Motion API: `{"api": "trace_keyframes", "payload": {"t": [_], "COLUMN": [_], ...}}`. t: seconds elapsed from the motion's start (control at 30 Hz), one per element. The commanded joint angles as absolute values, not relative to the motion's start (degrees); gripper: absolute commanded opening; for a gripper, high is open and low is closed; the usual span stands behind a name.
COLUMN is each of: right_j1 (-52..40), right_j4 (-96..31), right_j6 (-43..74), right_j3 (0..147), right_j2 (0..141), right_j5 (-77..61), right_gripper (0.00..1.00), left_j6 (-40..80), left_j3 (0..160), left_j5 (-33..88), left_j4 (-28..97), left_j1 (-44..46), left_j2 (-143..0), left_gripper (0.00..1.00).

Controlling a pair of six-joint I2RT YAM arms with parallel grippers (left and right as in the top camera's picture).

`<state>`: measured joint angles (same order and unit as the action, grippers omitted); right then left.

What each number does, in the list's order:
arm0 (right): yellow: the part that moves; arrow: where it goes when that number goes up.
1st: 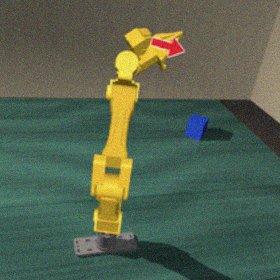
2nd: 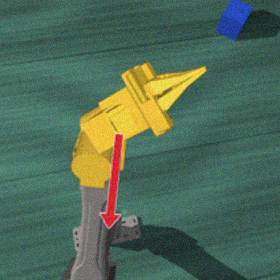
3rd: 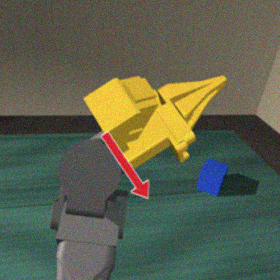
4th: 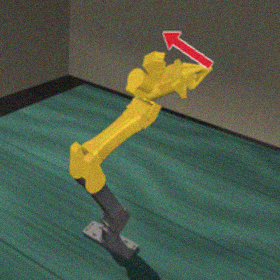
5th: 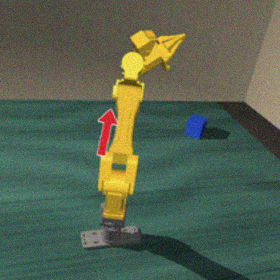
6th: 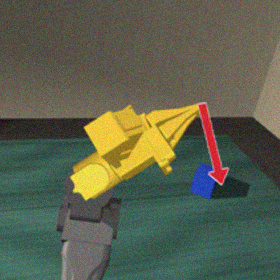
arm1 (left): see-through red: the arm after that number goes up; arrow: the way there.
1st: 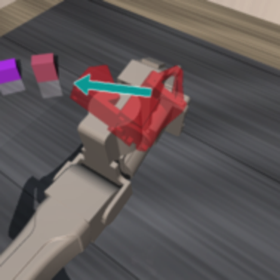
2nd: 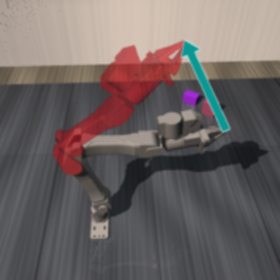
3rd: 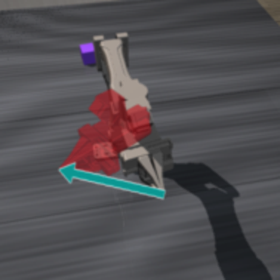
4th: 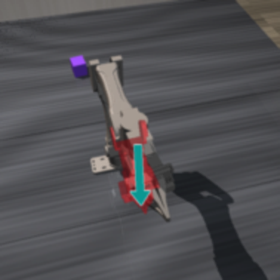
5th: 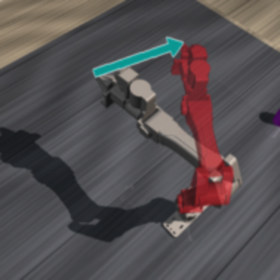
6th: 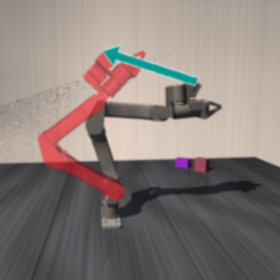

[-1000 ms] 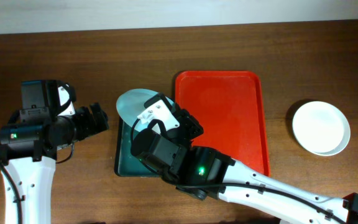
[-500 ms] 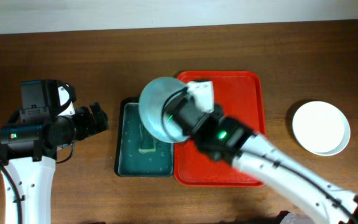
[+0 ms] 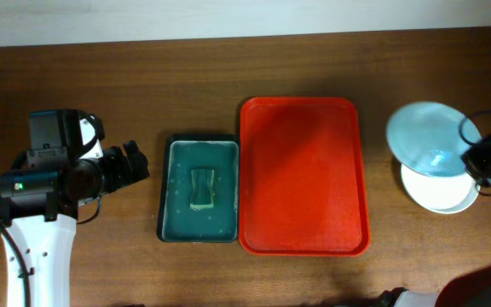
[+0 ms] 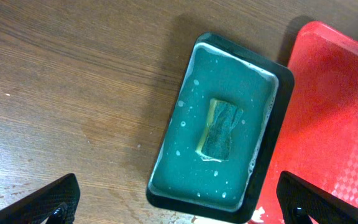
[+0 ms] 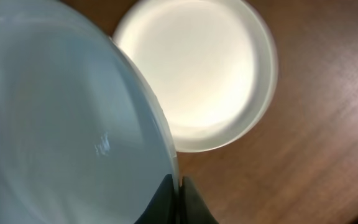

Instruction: Clean dirty plates on tray and stack at the side

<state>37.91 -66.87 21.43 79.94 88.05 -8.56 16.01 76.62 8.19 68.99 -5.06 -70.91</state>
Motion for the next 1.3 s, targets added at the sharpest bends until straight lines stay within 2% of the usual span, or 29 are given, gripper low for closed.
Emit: {"api": "trace_keyframes", "payload": {"t": [0.0, 0.1, 0.13, 0.17, 0.2, 0.33, 0.47, 0.6, 0.67, 0.73, 0.77, 0.8, 0.9, 0.97, 1.27], "right_j1": [42.2, 42.9, 42.9, 42.9, 42.9, 42.1, 38.3, 27.9, 18.4, 8.0, 4.1, -1.6, -12.9, -16.0, -17.5], "right_j4": [-65.7, -64.9, -65.1, -65.4, -66.0, -68.5, -70.3, -71.7, -72.2, -71.6, -71.2, -70.5, -70.1, -70.1, -71.1], "right_j6": [19.7, 19.7, 19.7, 19.8, 20.0, 19.9, 14.6, 8.3, 4.6, 4.5, 4.5, 4.5, 4.5, 4.5, 4.5], "right_j3": [80.5, 80.5, 80.5, 80.5, 80.5, 80.5, 80.5, 80.5, 80.5, 80.5, 80.5, 80.5, 80.5, 80.5, 80.5], "right_j2": [95.1, 102.5, 104.4, 106.1, 106.8, 103.6, 91.2, 77.0, 69.8, 63.5, 61.4, 58.5, 53.4, 52.1, 50.6], "right_j5": [-10.7, -7.5, -5.9, -4.4, -4.4, -6.3, -16.4, -21.3, -22.7, -22.7, -22.7, -22.7, -22.7, -22.7, -13.7], "right_gripper": [0.04, 0.04, 0.07, 0.32, 0.44, 0.47, 0.49, 0.49, 0.49, 0.54, 0.63, 0.98, 0.98, 0.98, 0.98], "left_j6": [15.5, 15.5, 15.5, 15.5, 15.5, 15.5, 15.5, 15.5, 15.5, 15.5, 15.5, 15.5, 15.5, 15.5, 15.5], "left_j3": [77.0, 77.0, 77.0, 77.0, 77.0, 77.0, 77.0, 77.0, 77.0, 77.0, 77.0, 77.0, 77.0, 77.0, 77.0], "left_j5": [8.6, 8.6, 8.6, 8.6, 8.6, 8.6, 8.6, 8.6, 8.6, 8.6, 8.6, 8.6, 8.6, 8.6, 8.6], "left_j4": [68.9, 68.9, 68.9, 68.9, 68.9, 68.9, 68.9, 68.9, 68.9, 68.9, 68.9, 68.9, 68.9, 68.9, 68.9], "left_j1": [-5.4, -5.4, -5.4, -5.4, -5.4, -5.4, -5.4, -5.4, -5.4, -5.4, -5.4, -5.4, -5.4, -5.4, -5.4], "left_j2": [-70.4, -70.4, -70.4, -70.4, -70.4, -70.4, -70.4, -70.4, -70.4, -70.4, -70.4, -70.4, -70.4, -70.4, -70.4], "left_gripper": [0.99, 0.99, 0.99, 0.99, 0.99, 0.99, 0.99, 0.99, 0.99, 0.99, 0.99, 0.99, 0.99, 0.99, 0.99]}}
